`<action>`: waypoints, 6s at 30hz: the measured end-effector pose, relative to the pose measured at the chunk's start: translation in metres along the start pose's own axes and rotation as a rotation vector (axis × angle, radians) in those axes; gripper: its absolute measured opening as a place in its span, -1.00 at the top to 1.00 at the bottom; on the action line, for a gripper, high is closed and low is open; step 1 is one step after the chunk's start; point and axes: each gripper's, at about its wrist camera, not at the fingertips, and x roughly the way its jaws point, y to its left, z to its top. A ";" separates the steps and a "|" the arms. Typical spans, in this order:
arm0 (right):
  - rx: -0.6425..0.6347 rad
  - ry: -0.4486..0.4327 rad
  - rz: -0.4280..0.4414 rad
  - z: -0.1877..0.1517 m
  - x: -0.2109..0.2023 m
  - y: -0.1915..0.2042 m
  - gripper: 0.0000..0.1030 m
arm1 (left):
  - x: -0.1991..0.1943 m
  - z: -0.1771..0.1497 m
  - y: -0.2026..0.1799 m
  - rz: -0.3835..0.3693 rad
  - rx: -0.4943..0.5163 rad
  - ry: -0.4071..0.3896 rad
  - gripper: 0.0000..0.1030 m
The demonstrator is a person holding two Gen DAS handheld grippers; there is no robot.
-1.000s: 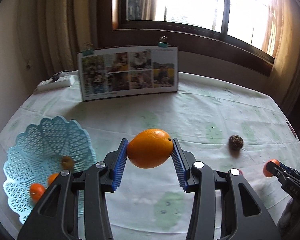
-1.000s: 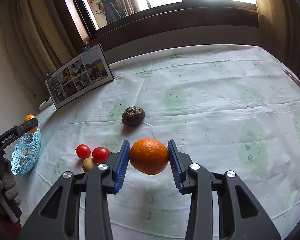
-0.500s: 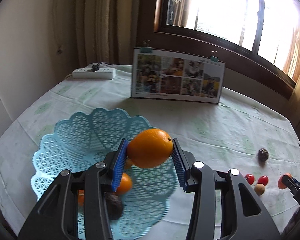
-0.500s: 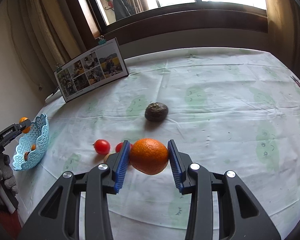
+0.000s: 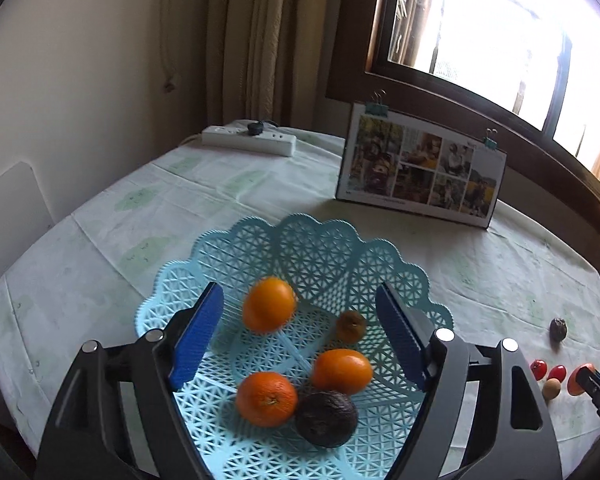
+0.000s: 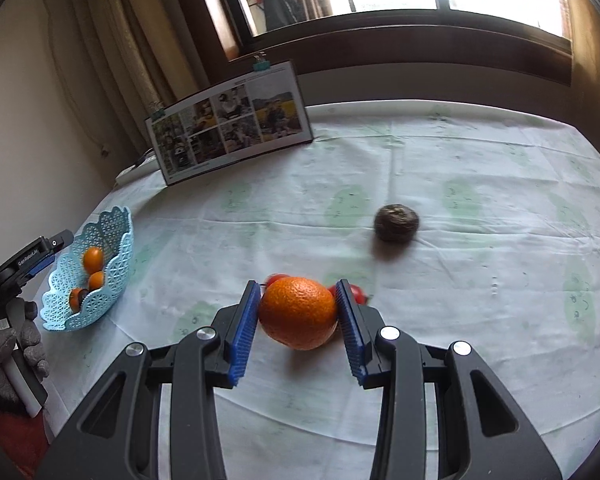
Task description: Organize fruits
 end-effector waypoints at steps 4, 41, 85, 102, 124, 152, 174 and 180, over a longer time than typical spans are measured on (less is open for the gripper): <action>-0.048 0.002 0.038 0.005 0.005 0.028 0.24 | -0.007 0.001 0.015 0.007 -0.026 -0.014 -0.64; -0.233 0.062 0.275 0.012 0.061 0.187 0.04 | -0.025 -0.018 0.054 0.049 -0.072 -0.029 -0.88; 0.023 0.101 -0.061 -0.018 0.031 -0.004 0.18 | -0.026 -0.025 -0.058 -0.089 0.144 -0.018 -0.90; 0.067 0.087 -0.094 -0.020 0.019 -0.039 0.48 | -0.025 -0.043 -0.127 -0.185 0.297 0.008 -0.90; 0.154 0.065 -0.027 -0.021 0.014 -0.073 0.48 | 0.022 -0.082 -0.245 -0.371 0.524 0.169 -0.49; 0.140 0.054 -0.028 -0.022 0.013 -0.071 0.48 | 0.027 -0.090 -0.240 -0.438 0.465 0.247 0.41; 0.132 0.049 -0.036 -0.022 0.012 -0.070 0.48 | -0.004 -0.047 -0.178 -0.261 0.345 0.062 0.41; 0.132 0.045 -0.031 -0.021 0.010 -0.071 0.47 | 0.020 -0.048 -0.187 -0.306 0.312 0.143 0.15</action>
